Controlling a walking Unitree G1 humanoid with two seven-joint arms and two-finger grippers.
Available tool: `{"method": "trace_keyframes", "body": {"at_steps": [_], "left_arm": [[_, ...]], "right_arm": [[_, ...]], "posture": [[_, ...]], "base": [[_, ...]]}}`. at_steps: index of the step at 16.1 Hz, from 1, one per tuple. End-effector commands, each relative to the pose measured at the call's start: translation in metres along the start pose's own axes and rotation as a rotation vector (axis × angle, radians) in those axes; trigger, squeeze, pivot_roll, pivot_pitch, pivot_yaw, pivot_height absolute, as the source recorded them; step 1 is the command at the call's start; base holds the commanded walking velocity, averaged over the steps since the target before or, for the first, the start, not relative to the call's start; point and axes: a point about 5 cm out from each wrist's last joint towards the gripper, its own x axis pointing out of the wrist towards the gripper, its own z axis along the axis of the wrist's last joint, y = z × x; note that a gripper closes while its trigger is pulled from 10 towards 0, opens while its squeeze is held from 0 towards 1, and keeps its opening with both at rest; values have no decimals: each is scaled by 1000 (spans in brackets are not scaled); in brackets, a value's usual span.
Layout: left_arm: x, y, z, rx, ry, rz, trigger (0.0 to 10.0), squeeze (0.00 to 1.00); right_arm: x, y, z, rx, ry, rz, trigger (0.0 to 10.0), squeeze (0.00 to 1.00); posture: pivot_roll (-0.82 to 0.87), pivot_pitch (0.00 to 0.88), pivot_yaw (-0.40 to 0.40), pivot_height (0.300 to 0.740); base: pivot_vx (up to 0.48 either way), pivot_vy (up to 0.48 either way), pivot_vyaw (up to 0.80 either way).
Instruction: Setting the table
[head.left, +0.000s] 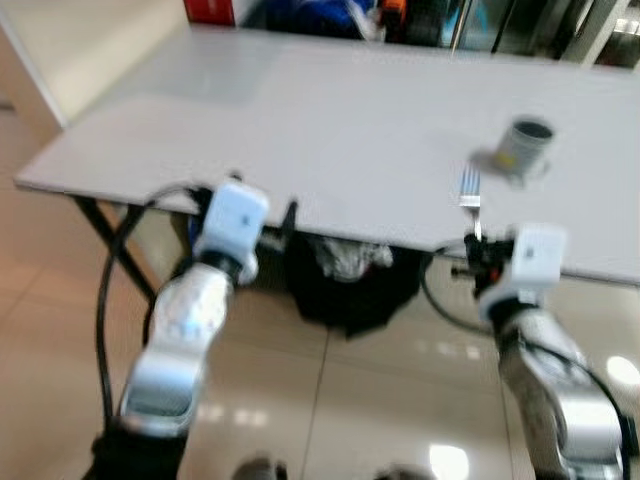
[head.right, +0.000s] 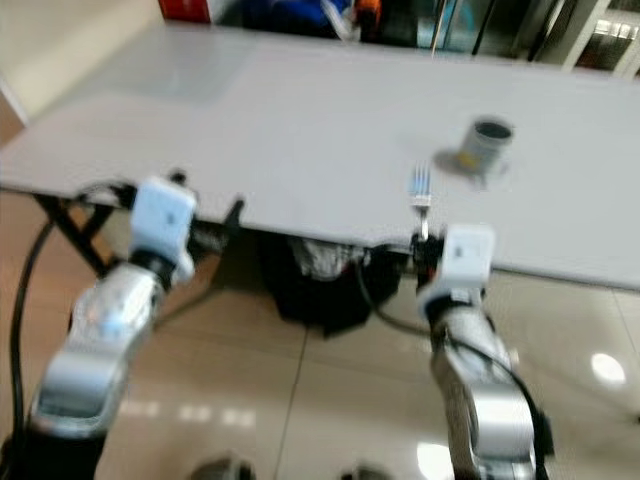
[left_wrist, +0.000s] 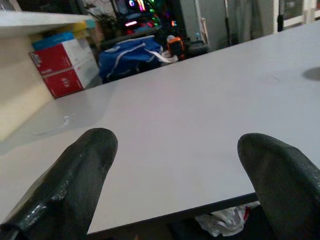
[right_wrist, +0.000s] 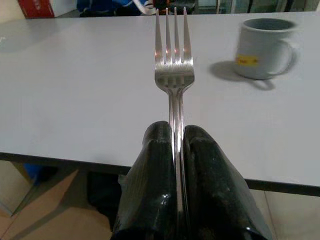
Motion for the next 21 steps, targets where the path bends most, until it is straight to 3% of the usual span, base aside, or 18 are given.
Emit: {"method": "trace_keyframes", "body": {"at_steps": [1, 4, 8, 12, 21], "left_arm": [[2, -5, 3, -3, -7, -22, 10000, 0], [4, -1, 1, -22, 26, 18, 10000, 0], [7, -2, 8, -63, -20, -12, 10000, 0], [8, -3, 8, -71, -23, -19, 10000, 0], [8, -2, 8, -85, -26, -29, 10000, 0]], "right_arm": [[-1, -6, 3, -6, -9, -24, 10000, 0], [1, -3, 4, -4, -11, -17, 10000, 0], [2, -3, 2, 18, 5, -15, 10000, 0], [4, -2, 3, 14, 1, -10, 10000, 0], [6, 2, 4, -6, -7, 27, 10000, 0]], "posture": [[22, 93, 20, 740], [27, 89, 20, 740], [26, 85, 24, 740], [27, 81, 24, 740], [31, 79, 20, 740]], "base": [[0, -375, 0], [0, -107, 0], [0, 0, -106], [302, 0, -788], [316, 0, 0]]}}
